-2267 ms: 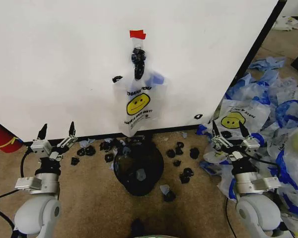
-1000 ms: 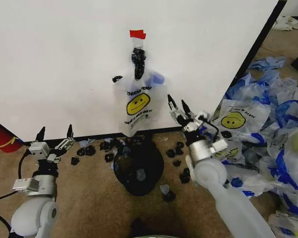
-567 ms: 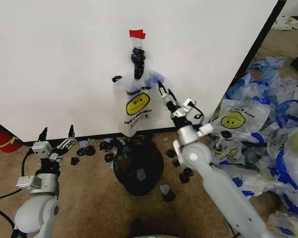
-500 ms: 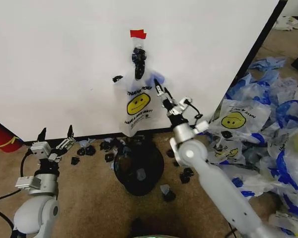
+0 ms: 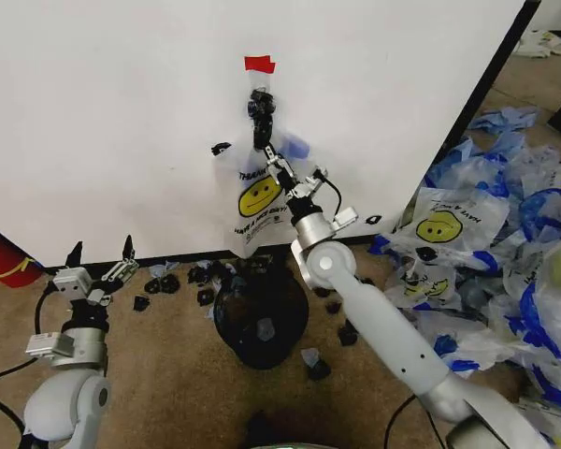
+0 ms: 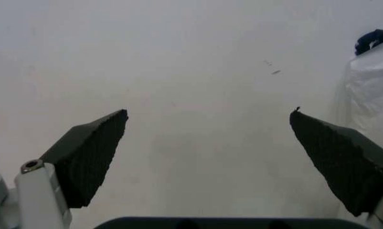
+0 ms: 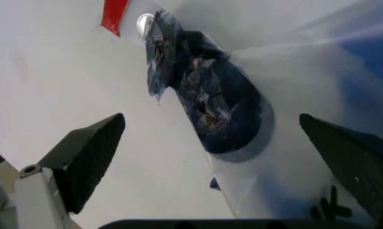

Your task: Pick up the garbage bag from the wall and place it over the trash bin.

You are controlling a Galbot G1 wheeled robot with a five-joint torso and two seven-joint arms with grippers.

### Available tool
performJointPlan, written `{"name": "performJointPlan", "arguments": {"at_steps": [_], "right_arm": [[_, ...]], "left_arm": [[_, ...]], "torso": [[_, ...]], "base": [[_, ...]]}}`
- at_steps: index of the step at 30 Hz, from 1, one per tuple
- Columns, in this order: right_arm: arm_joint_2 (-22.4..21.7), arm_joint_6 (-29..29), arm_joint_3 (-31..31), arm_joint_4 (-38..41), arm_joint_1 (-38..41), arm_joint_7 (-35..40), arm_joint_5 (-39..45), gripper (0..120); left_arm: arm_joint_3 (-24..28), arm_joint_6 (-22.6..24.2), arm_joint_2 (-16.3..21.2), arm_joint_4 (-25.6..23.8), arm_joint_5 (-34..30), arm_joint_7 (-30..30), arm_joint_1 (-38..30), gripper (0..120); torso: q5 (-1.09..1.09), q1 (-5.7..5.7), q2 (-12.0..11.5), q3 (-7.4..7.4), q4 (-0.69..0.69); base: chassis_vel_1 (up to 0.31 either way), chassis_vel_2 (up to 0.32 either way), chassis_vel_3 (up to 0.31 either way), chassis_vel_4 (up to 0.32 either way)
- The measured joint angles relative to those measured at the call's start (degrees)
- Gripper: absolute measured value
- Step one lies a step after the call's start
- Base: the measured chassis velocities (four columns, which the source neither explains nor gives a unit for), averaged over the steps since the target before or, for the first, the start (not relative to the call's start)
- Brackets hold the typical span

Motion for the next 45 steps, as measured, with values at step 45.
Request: {"name": "performJointPlan", "arguments": {"at_steps": [45], "right_arm": [[2.6, 0.0, -1.0, -2.6, 2.7, -0.4, -1.1, 76]], "left_arm": [[0.4, -2.1, -1.9, 0.9, 0.7, -0.1, 0.5, 100]], "torso": [[0.01, 0.00, 0.0, 0.00, 0.00]], "base": [[0.000, 0.000, 0.000, 0.000]]}}
